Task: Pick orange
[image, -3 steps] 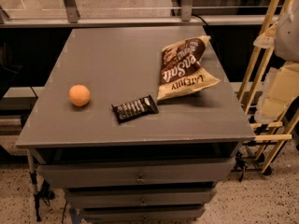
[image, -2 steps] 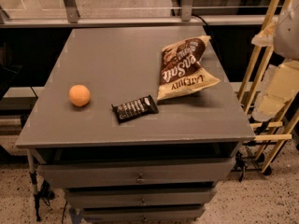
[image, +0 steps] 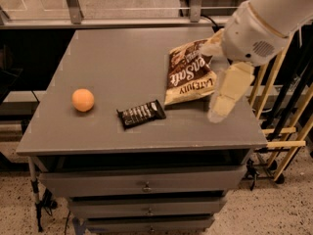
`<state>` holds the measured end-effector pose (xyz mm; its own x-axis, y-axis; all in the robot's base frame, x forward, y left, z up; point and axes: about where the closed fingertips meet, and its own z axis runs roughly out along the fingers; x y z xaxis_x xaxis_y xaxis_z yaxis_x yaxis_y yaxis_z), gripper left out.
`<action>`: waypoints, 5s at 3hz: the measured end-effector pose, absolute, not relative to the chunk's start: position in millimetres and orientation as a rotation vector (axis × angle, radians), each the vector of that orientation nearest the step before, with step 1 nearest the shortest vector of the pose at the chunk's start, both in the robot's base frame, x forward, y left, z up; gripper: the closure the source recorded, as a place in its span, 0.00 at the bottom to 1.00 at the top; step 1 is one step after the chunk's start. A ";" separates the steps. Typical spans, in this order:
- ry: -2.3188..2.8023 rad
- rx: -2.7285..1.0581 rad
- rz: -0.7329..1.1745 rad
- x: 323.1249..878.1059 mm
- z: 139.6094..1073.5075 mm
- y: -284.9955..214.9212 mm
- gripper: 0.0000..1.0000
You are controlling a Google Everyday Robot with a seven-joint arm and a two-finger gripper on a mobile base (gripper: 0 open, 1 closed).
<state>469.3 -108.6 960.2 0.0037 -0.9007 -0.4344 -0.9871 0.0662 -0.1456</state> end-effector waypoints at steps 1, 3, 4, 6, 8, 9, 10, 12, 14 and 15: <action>1.785 -1.886 0.505 466.2 956.4 -43.0 0.00; 1.744 -1.880 0.569 472.4 939.9 -17.0 0.00; 1.681 -1.880 0.655 482.3 915.2 28.6 0.00; 1.586 -1.819 0.694 511.0 893.1 92.6 0.00; 1.484 -1.819 0.719 534.9 883.6 147.9 0.00; 1.453 -1.838 0.758 553.3 854.5 181.6 0.00; 1.456 -1.837 0.762 556.7 849.7 182.0 0.00; 1.466 -1.833 0.772 558.9 841.4 180.5 0.41; 1.447 -1.828 0.811 555.3 845.8 187.4 0.88; 1.384 -1.800 0.837 553.7 879.2 183.9 1.00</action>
Offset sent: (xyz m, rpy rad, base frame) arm -0.0002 0.0493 -0.0064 0.1186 0.0339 0.0856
